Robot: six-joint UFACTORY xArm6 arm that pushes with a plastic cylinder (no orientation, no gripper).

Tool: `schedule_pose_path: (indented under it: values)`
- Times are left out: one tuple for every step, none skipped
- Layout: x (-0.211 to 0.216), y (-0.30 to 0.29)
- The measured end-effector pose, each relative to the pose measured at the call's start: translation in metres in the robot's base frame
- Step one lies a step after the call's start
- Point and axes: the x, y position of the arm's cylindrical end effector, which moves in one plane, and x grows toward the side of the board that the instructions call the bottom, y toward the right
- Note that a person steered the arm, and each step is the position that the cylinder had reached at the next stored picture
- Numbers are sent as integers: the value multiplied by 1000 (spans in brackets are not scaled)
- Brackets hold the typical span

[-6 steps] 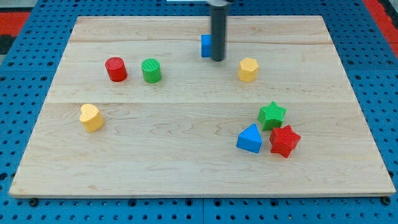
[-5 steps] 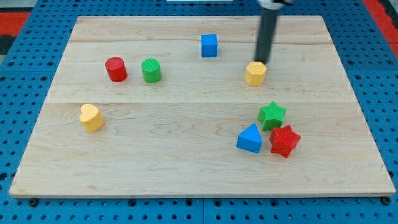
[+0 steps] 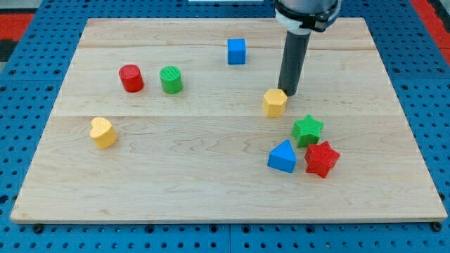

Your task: Place the yellow hexagon in between the green star and blue triangle

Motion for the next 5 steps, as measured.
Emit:
schedule_pose_path:
  values:
    - [-23,-10]
    - [-19,-39]
    - [13,-32]
    - [42,-33]
    - [66,-17]
